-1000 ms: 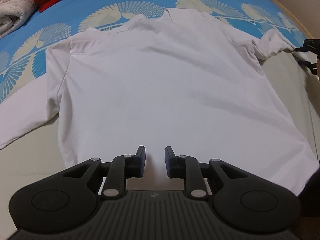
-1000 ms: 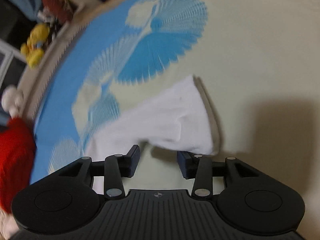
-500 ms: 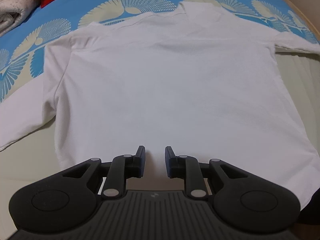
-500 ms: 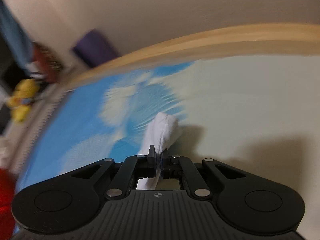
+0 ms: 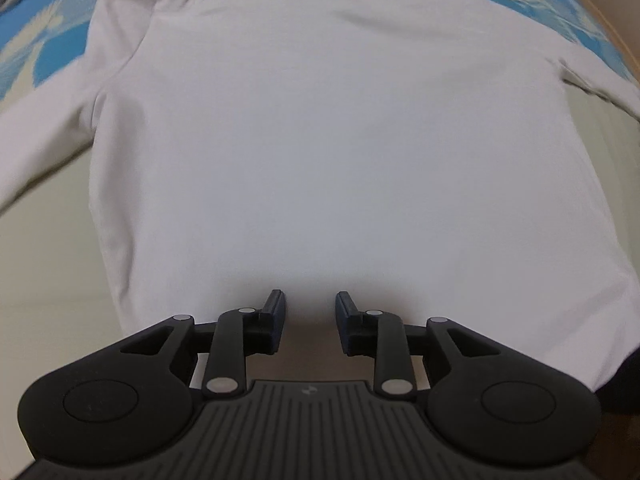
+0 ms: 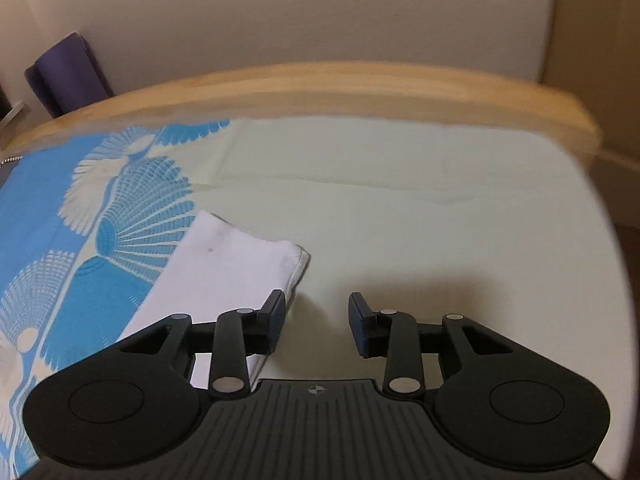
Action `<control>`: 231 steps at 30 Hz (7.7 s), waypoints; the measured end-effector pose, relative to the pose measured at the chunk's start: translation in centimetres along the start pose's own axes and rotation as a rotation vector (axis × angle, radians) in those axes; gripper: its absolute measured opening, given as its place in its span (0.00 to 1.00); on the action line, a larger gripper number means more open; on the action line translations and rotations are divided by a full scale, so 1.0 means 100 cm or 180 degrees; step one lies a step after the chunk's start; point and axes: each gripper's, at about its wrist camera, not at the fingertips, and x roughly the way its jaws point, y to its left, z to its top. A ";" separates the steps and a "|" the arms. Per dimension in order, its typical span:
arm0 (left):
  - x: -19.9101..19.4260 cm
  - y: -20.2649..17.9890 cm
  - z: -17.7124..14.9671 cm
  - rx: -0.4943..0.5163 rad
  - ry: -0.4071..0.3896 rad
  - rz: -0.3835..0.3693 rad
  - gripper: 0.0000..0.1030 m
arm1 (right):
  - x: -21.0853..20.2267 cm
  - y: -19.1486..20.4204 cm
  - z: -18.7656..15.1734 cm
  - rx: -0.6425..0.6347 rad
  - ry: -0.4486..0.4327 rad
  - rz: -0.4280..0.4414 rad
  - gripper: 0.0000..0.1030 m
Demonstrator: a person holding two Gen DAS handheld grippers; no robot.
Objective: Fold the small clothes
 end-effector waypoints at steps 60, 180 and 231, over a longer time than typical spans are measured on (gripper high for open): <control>-0.049 0.033 -0.146 0.0438 0.0175 -0.0328 0.08 | -0.301 -0.033 -0.355 -0.4918 0.1424 0.2463 0.50; -0.085 0.155 0.137 -0.1385 -0.1381 -0.0020 0.27 | -0.277 0.135 -0.250 -0.2923 0.0459 0.2259 0.23; -0.038 0.217 0.161 -0.1689 -0.1176 -0.0816 0.04 | -0.183 0.179 -0.215 -0.1959 0.0590 0.1902 0.01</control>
